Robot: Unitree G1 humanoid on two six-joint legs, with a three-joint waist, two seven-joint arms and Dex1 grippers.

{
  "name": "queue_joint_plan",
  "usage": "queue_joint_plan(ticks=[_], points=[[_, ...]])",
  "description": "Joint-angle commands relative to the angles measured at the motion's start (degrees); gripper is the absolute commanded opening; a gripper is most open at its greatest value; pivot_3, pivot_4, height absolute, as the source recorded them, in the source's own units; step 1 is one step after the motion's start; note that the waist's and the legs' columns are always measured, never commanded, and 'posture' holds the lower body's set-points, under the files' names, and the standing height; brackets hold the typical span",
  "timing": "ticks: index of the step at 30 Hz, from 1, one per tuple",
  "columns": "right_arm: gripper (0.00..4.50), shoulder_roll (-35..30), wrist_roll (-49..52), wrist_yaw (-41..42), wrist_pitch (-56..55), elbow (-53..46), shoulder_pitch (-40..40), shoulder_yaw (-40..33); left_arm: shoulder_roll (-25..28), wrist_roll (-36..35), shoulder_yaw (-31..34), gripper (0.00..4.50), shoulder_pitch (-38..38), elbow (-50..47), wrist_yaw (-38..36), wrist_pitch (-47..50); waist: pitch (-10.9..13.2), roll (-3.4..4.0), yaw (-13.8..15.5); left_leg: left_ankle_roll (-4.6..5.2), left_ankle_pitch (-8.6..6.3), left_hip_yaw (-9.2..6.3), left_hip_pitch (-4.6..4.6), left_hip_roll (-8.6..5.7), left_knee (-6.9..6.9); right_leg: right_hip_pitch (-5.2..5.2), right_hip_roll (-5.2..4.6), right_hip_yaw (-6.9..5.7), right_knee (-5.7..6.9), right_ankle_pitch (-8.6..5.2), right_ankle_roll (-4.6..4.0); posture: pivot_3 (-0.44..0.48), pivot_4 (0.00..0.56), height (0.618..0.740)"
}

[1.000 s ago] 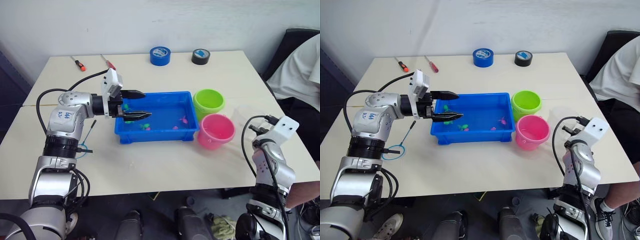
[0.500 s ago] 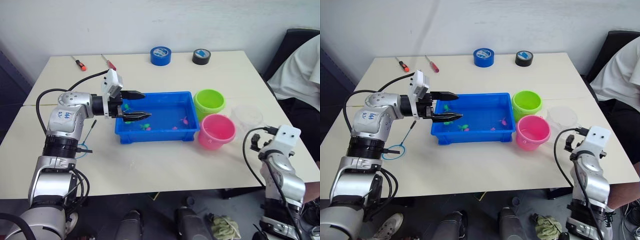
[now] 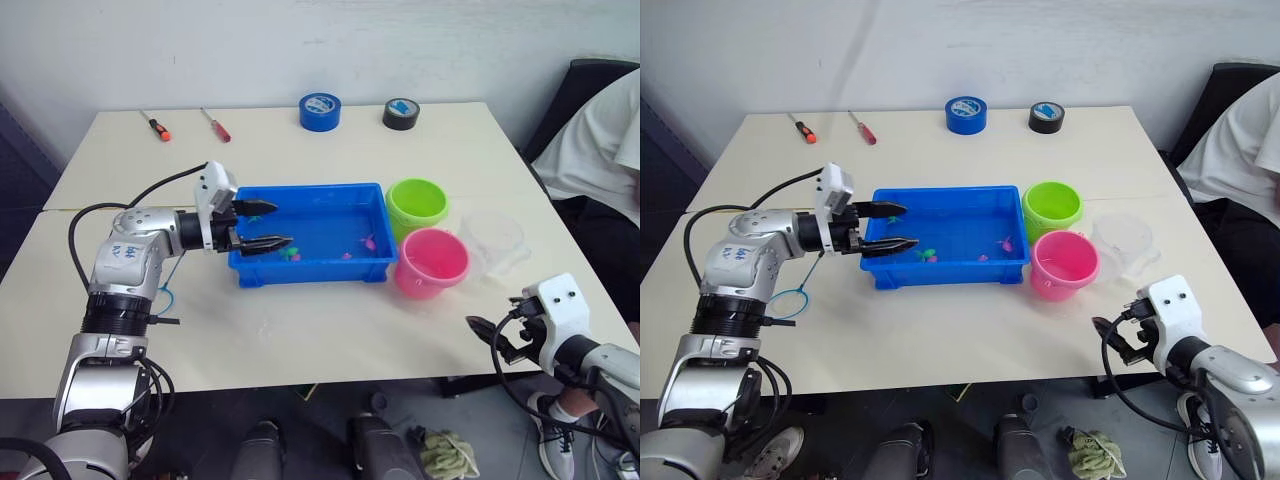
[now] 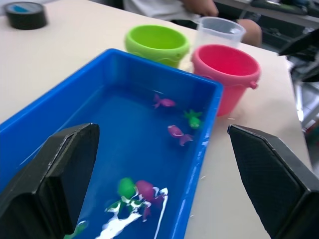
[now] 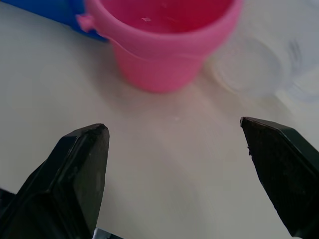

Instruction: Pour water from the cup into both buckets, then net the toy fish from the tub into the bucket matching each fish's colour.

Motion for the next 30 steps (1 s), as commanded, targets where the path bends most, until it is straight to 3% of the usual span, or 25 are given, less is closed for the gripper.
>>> queue_joint_plan(ticks=[1,7,16,24,30], points=[[4.46,-3.47,6.82,7.63,-0.97,-2.27,-4.06,-0.54,1.29,-2.34,5.55,4.50,3.04,-5.79,5.43,2.88,0.01,-0.03,0.25,0.00,0.00,-0.04,-0.01,0.00,0.01,0.01,0.00,-0.02,-0.03,0.00,0.01,0.000,0.150,0.734],[4.46,-1.12,4.47,10.95,-10.04,-1.08,-12.04,9.20,4.32,-1.39,10.88,4.50,10.69,-9.90,11.49,5.16,0.03,-0.13,0.60,0.02,-0.01,-0.20,-0.09,0.10,-0.01,0.04,-0.17,-0.22,-0.15,0.00,0.01,0.000,0.150,0.734],[4.46,4.16,2.44,12.98,-17.63,2.26,-17.44,17.74,6.43,2.77,13.75,4.50,16.11,-0.14,18.37,0.03,0.01,-0.19,1.72,0.07,-0.04,-0.23,-0.11,0.09,-0.01,0.05,-0.38,-0.35,-0.21,0.00,-0.01,0.000,0.150,0.734],[4.46,7.75,0.33,13.12,-20.69,4.63,-21.86,23.07,5.27,7.95,11.64,4.50,9.25,22.54,25.60,-9.13,0.00,-0.21,1.70,0.07,-0.04,-0.44,-0.19,0.05,-0.05,0.05,-0.91,-0.70,-0.26,-0.03,-0.11,0.000,0.150,0.734],[4.46,8.39,-0.23,12.74,-20.86,5.38,-23.08,23.89,3.03,10.04,9.09,4.50,4.20,34.18,26.41,-14.55,0.00,-0.22,1.75,0.07,-0.04,-0.46,-0.24,-0.05,-0.05,0.05,-1.00,-0.77,-0.26,-0.03,-0.10,0.000,0.150,0.734]])
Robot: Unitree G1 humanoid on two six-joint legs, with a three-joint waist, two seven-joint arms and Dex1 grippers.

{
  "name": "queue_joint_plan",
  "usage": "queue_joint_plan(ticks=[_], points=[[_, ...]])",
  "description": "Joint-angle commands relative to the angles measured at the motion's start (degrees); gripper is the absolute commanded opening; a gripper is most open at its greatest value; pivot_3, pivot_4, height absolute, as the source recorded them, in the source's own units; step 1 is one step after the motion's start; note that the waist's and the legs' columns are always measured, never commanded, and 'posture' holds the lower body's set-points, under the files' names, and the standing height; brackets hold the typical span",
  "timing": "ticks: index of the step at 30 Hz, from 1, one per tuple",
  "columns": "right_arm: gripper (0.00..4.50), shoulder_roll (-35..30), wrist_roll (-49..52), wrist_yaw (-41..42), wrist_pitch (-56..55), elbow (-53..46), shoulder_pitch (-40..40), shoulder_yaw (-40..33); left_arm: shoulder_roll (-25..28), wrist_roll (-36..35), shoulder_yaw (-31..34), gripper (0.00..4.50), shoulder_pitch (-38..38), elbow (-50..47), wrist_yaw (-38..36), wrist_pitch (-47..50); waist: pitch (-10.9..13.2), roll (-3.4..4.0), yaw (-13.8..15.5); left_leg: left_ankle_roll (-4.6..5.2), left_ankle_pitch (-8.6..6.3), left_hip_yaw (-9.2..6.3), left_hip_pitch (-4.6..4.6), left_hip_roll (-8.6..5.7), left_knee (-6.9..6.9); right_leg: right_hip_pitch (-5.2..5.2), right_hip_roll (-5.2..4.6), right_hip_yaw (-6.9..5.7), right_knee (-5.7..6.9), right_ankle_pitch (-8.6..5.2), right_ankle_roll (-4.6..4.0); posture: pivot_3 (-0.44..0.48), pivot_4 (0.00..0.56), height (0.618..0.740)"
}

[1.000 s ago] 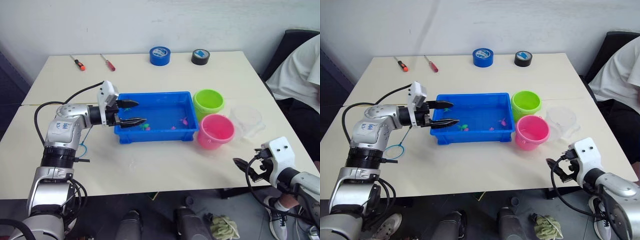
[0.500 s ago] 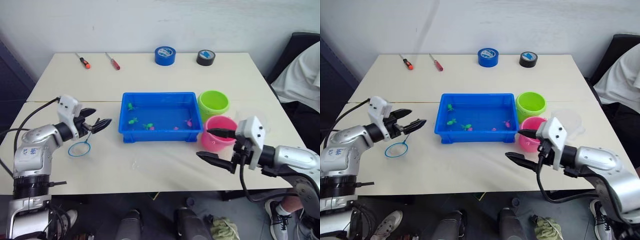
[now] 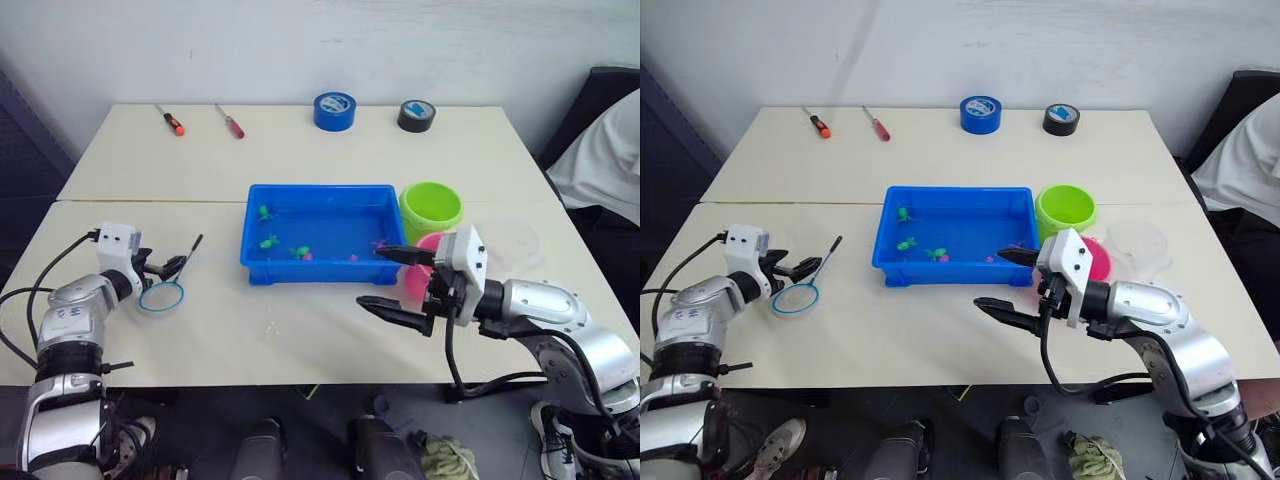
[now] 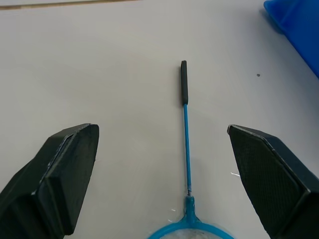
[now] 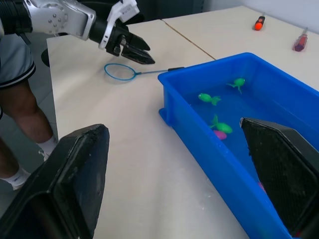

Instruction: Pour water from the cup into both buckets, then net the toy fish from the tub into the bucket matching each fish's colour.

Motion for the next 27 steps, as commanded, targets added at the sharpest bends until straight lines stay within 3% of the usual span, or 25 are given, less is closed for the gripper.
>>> queue_joint_plan(ticks=[1,14,15,16,18,19,21,22,25,27], points=[[4.46,0.15,-0.07,-0.15,-1.19,-0.76,-1.02,-0.25,-1.43,2.14,-1.67,4.50,-3.80,7.48,0.99,-4.52,-0.01,-0.01,0.04,0.00,0.00,0.00,-0.02,-0.02,0.00,0.00,-0.01,-0.01,-0.01,0.00,0.00,0.000,0.150,0.734],[4.46,0.03,0.27,-0.76,-0.52,-2.12,-0.62,-0.70,-3.77,5.84,-5.64,4.50,-7.45,16.05,1.10,-7.66,-0.02,-0.03,0.01,0.01,0.01,-0.02,0.01,-0.03,0.02,0.00,0.35,-0.04,0.08,0.00,0.01,0.000,0.150,0.734],[4.50,0.07,0.35,-0.78,-0.53,-2.16,-0.65,-0.69,-3.74,6.18,-6.02,3.94,-7.48,16.19,1.21,-7.57,-0.02,-0.02,0.01,0.02,0.02,-0.02,0.01,-0.03,0.02,0.01,0.35,-0.04,0.08,0.00,0.01,0.000,0.150,0.734],[4.50,0.08,0.38,-0.75,-0.60,-2.16,-0.65,-0.67,-3.72,6.37,-6.25,3.79,-7.54,16.37,1.02,-7.40,-0.02,-0.02,0.02,0.02,0.02,-0.02,0.02,-0.04,0.02,0.01,0.35,-0.04,0.08,0.00,0.01,0.000,0.150,0.734],[4.50,0.13,0.41,-0.92,-0.50,-2.32,-0.72,-0.56,-3.55,6.54,-6.37,3.01,-7.63,16.64,0.69,-7.29,-0.02,-0.02,0.03,0.02,0.02,-0.01,0.02,-0.05,0.02,0.02,0.34,-0.03,0.07,0.00,0.01,0.000,0.150,0.734],[4.50,0.12,0.42,-0.92,-0.54,-2.33,-0.70,-0.56,-3.48,6.69,-6.42,2.90,-7.64,16.75,0.64,-7.26,-0.02,-0.02,0.06,0.02,0.02,-0.01,0.02,-0.06,0.02,0.02,0.32,-0.04,0.07,0.00,0.01,0.000,0.150,0.734],[4.50,0.11,0.43,-0.96,-0.62,-2.33,-0.68,-0.58,-3.33,7.09,-6.62,1.88,-7.62,16.91,0.54,-7.24,-0.02,-0.02,0.12,0.02,0.02,-0.01,0.02,-0.07,0.02,0.02,0.31,-0.03,0.06,0.00,0.01,0.000,0.150,0.734],[4.50,0.12,0.43,-1.00,-0.64,-2.37,-0.66,-0.55,-3.28,7.18,-6.66,1.65,-7.61,16.99,0.48,-7.26,-0.02,-0.02,0.12,0.02,0.02,-0.01,0.02,-0.08,0.02,0.03,0.31,-0.04,0.06,0.00,0.01,0.000,0.150,0.734],[4.50,0.20,0.52,-1.10,-0.62,-2.49,-0.60,-0.50,-3.28,7.28,-6.74,0.31,-7.59,17.16,0.45,-7.34,-0.02,-0.02,0.11,0.03,0.02,-0.01,0.02,-0.07,0.02,0.03,0.31,-0.04,0.07,0.00,0.01,0.000,0.150,0.734],[4.50,0.20,0.50,-1.10,-0.71,-2.48,-0.53,-0.52,-3.41,7.40,-6.86,0.05,-7.59,17.23,0.48,-7.39,-0.03,-0.02,0.13,0.03,0.02,-0.02,0.03,-0.08,0.02,0.04,0.31,-0.04,0.07,0.00,0.01,0.000,0.150,0.734]])
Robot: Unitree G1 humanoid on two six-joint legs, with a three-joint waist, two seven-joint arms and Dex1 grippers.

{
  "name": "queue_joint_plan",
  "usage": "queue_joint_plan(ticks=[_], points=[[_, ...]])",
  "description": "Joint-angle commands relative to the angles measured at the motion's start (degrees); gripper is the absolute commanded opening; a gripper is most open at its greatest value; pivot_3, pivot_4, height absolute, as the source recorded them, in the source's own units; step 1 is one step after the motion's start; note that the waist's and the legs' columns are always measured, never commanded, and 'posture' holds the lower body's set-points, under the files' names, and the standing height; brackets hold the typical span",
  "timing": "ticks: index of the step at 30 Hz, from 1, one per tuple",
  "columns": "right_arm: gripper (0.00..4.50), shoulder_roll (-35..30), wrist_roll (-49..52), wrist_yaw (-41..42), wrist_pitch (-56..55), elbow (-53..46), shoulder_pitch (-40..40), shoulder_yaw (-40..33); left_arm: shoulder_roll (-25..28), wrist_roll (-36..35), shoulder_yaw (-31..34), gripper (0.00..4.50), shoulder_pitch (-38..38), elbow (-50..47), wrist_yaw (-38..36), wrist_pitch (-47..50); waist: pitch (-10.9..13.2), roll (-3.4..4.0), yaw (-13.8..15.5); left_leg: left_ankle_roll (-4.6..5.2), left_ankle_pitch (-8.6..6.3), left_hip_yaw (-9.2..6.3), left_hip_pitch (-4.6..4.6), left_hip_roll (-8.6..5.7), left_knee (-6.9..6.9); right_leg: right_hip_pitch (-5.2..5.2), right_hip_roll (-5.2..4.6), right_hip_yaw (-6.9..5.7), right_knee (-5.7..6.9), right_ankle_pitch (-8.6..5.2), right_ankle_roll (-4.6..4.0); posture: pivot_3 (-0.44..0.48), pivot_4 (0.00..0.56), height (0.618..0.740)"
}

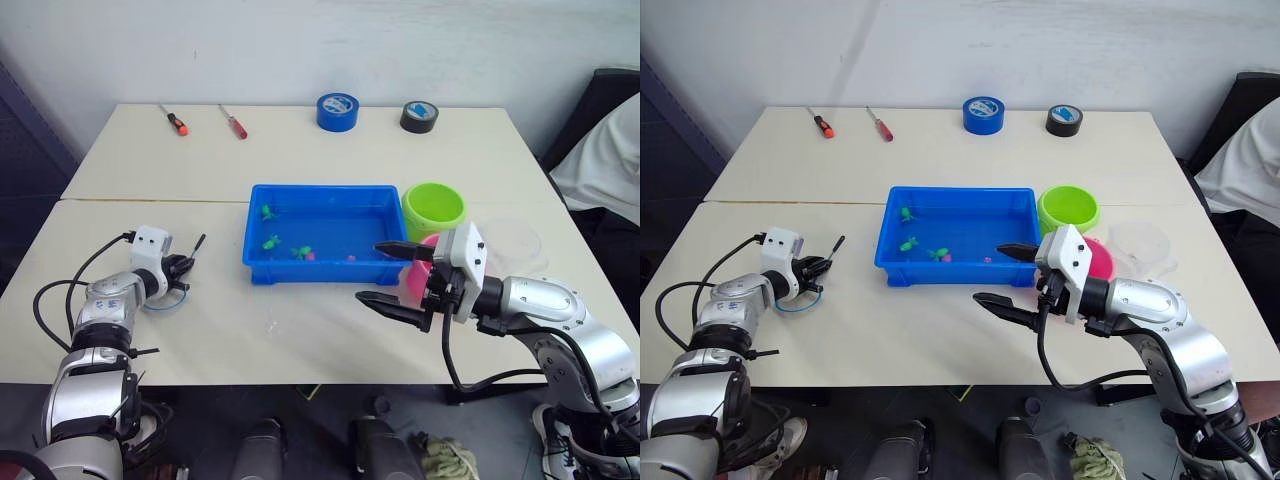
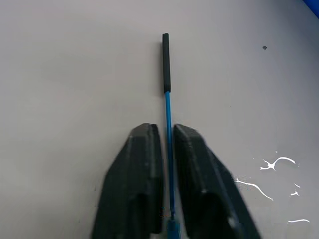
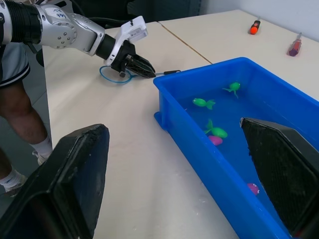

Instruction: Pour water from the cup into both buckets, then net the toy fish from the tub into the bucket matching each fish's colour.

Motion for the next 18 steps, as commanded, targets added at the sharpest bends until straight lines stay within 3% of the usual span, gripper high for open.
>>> queue_joint_plan(ticks=[1,11,18], points=[[4.50,0.18,0.96,0.02,-0.85,-2.39,0.13,-0.59,-0.52,1.26,-1.62,0.05,0.54,1.46,-0.87,0.62,0.00,0.00,0.00,0.00,0.00,0.00,0.00,0.00,0.00,0.00,0.00,0.00,0.00,0.00,0.00,0.000,0.150,0.734],[4.50,0.31,0.58,0.14,-1.43,-1.78,0.03,-0.60,0.53,1.64,-1.53,0.05,0.45,1.31,0.71,-0.50,0.00,0.00,0.05,0.00,0.00,0.00,0.01,-0.01,0.00,0.02,0.00,0.00,0.00,0.00,0.00,0.000,0.150,0.734],[4.50,0.00,0.72,0.38,-1.70,-0.97,-0.28,-1.57,9.40,2.30,-1.35,0.05,-2.14,-5.50,-2.97,-3.12,0.02,-0.06,-0.47,-0.01,0.00,0.02,-0.01,0.09,-0.01,-0.07,0.16,0.04,0.02,0.00,0.00,0.000,0.150,0.734]])
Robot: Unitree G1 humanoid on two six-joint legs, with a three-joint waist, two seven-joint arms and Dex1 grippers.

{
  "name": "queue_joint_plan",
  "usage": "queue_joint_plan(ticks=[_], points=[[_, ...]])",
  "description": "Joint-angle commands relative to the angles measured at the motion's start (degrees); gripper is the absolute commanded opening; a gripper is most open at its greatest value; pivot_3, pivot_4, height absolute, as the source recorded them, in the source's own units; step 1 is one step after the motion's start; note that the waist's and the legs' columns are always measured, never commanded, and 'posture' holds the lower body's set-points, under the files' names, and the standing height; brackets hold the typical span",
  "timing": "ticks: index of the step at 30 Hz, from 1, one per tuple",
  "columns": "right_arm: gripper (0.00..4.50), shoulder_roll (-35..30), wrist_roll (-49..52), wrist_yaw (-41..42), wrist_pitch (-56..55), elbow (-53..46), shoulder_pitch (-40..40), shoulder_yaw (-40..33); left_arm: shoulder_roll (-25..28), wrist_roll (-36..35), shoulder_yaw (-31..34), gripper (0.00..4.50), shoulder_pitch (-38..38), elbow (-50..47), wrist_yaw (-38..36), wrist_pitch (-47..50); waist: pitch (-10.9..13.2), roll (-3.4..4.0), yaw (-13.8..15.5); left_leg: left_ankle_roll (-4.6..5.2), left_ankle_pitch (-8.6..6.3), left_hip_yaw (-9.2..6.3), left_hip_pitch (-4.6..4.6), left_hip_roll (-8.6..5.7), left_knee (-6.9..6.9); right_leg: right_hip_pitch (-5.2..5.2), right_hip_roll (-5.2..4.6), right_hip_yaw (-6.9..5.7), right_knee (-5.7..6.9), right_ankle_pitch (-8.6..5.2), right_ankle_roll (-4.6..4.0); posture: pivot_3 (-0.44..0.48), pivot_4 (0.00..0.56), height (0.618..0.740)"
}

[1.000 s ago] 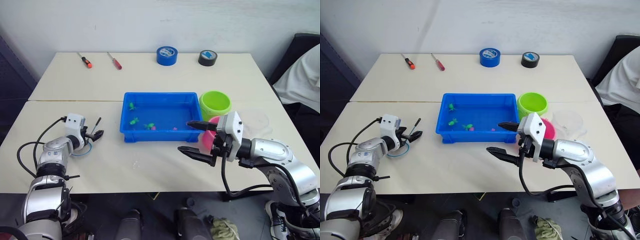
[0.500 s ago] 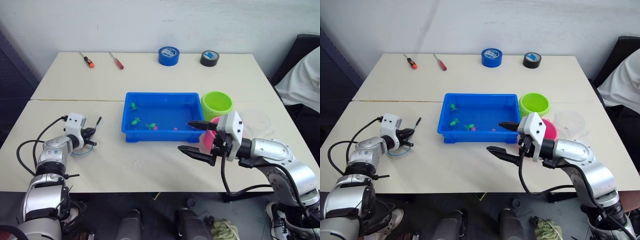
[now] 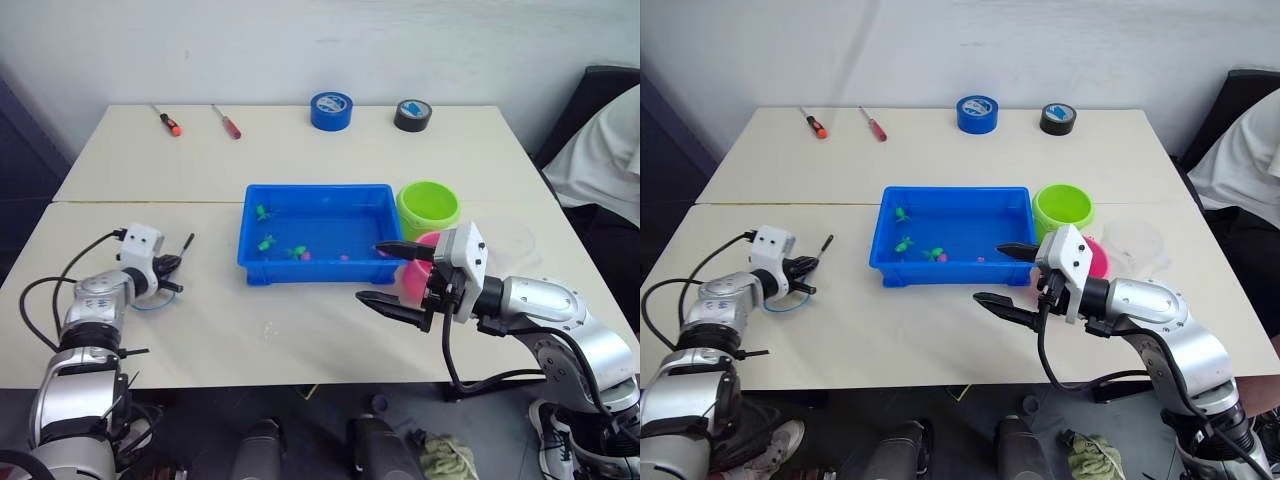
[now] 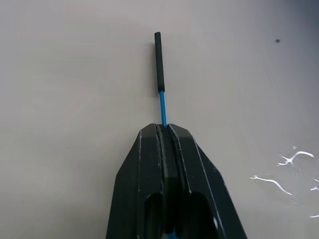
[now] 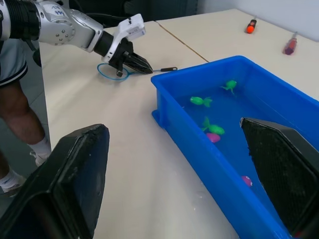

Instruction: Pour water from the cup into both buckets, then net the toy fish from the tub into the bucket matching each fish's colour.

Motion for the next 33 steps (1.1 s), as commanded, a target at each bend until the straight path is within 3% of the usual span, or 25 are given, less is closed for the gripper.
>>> queue_joint_plan(ticks=[1,4,7,11,17,24,33], points=[[4.50,0.00,0.92,0.29,-1.31,-0.50,-0.74,-1.66,7.53,1.52,-1.03,0.05,-4.19,-7.58,-5.37,-2.16,0.06,-0.11,0.14,-0.03,-0.01,-0.02,-0.01,0.04,0.00,-0.02,0.08,-0.01,0.00,0.00,0.00,0.000,0.150,0.734],[4.50,-0.01,1.06,0.25,-1.11,0.69,-1.86,-2.05,10.55,1.86,-2.91,0.05,-8.66,-12.04,-10.85,-2.23,0.17,-0.33,0.37,-0.15,0.05,-0.03,-0.17,0.11,0.00,-0.11,0.21,-0.16,0.01,0.03,-0.13,0.000,0.150,0.734],[4.50,-0.18,1.08,0.33,-0.89,1.93,-3.12,-2.22,10.17,0.36,-4.88,0.05,-11.39,-16.74,-17.54,-1.32,0.13,-0.22,0.76,-0.13,0.04,-0.05,-0.17,0.07,-0.01,-0.04,0.01,-0.16,-0.08,0.03,-0.17,0.000,0.150,0.734],[4.50,-0.49,1.28,-0.40,0.80,3.69,-5.73,-2.47,7.60,-3.01,-8.55,0.05,-14.56,-25.74,-29.49,2.24,0.14,-0.19,0.72,0.05,0.01,0.08,-0.20,-0.08,-0.01,-0.01,-0.16,-0.09,-0.21,0.04,-0.16,0.000,0.150,0.734],[4.50,-1.24,2.52,-2.45,6.68,5.28,-9.05,-2.14,1.58,-6.90,-14.20,0.05,-15.03,-35.58,-41.06,6.68,0.15,-0.18,0.21,0.04,0.04,0.20,-0.52,0.03,0.03,-0.28,0.14,-0.15,-0.19,0.05,-0.12,0.000,0.150,0.734],[4.50,-2.39,4.92,-3.45,15.33,3.77,-11.28,-0.77,-5.40,-8.48,-19.64,0.05,-15.68,-38.95,-49.10,6.04,0.16,-0.16,0.11,0.01,0.05,0.20,-0.65,0.03,0.36,-0.37,0.31,-0.13,0.02,0.05,-0.13,0.000,0.150,0.734],[4.50,-2.13,5.79,-5.33,20.87,-0.13,-10.79,0.73,-10.15,-8.75,-22.87,0.05,-15.24,-39.26,-54.26,3.66,0.17,-0.15,0.27,0.07,0.02,-0.16,-0.73,0.02,0.65,-0.34,0.28,-0.10,0.06,0.05,-0.12,0.000,0.150,0.734]])
